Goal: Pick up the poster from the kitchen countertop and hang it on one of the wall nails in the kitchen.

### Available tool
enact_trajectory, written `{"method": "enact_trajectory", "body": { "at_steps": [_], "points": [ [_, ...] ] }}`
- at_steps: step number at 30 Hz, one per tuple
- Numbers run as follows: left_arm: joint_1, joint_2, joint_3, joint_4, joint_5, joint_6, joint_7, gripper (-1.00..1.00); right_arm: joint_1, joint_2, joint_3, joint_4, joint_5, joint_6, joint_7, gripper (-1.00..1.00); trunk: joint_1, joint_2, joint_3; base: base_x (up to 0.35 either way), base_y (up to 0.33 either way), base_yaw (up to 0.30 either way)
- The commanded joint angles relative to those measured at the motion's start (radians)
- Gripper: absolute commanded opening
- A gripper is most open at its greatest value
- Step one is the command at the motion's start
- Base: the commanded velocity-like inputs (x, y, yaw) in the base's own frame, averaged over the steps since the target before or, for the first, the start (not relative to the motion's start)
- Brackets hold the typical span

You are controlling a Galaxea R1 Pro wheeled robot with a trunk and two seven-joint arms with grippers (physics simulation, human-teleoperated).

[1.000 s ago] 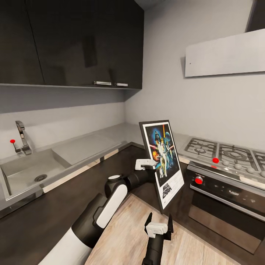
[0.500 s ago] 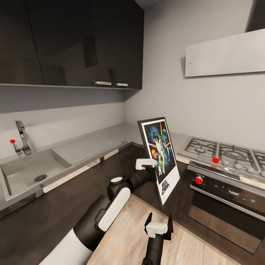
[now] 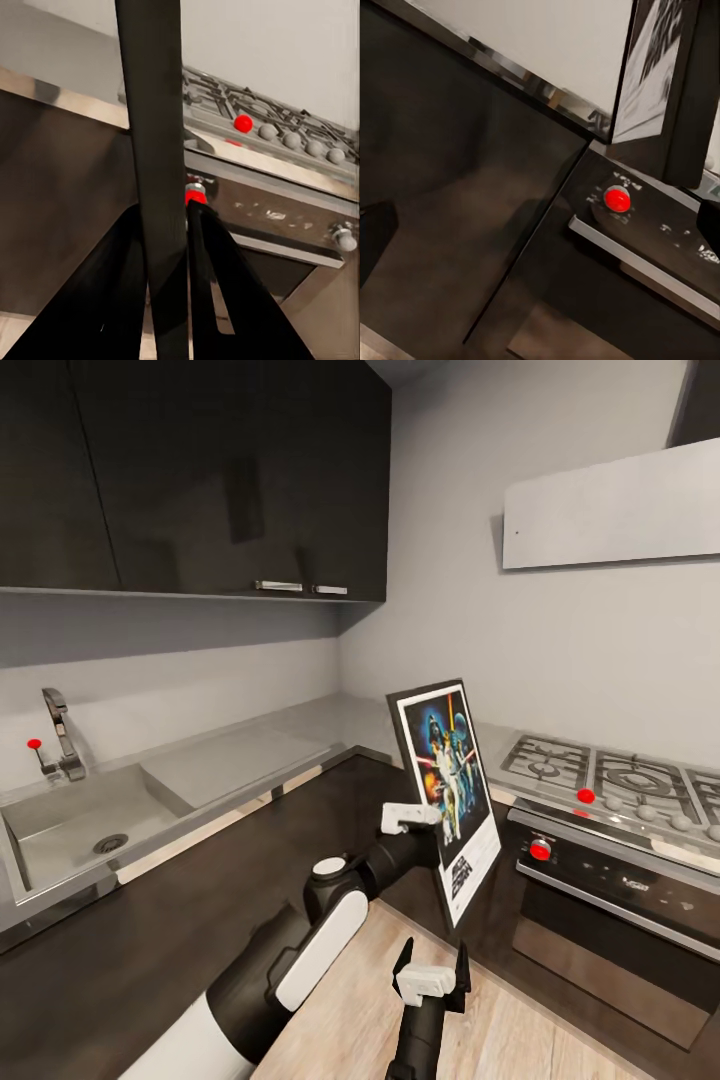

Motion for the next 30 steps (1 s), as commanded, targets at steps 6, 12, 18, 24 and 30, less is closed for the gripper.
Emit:
{"method": "enact_trajectory", "body": {
  "at_steps": [6,12,18,24,30],
  "points": [
    [0.001,0.002,-0.011,0.001,0.007,-0.019,0.011,-1.00,-0.001,0.000,0.002,0.001,-0.001,-0.009,-0.002,1.00,0.000,-0.001,-0.001,0.000,0.000,0.000],
    [0.001,0.010,-0.011,-0.002,0.006,-0.031,0.010,-1.00,-0.001,0.000,0.002,0.001,-0.001,-0.009,-0.002,1.00,0.000,-0.001,-0.001,0.000,0.000,0.000],
    [0.001,0.025,-0.011,-0.005,0.006,-0.032,0.009,-1.00,-0.001,0.000,0.002,0.001,-0.001,-0.009,-0.002,1.00,0.000,-0.001,-0.001,0.000,0.000,0.000],
    [0.007,0.052,-0.014,-0.001,0.006,-0.034,0.023,-1.00,-0.002,0.000,0.002,0.001,-0.001,-0.009,-0.002,1.00,0.000,-0.001,-0.001,0.000,0.000,0.000],
    [0.034,0.060,-0.067,-0.002,0.007,-0.034,0.063,-1.00,-0.002,-0.001,0.002,0.001,-0.001,-0.009,-0.002,1.00,0.000,-0.001,-0.001,0.000,0.000,0.000]
  ]
}}
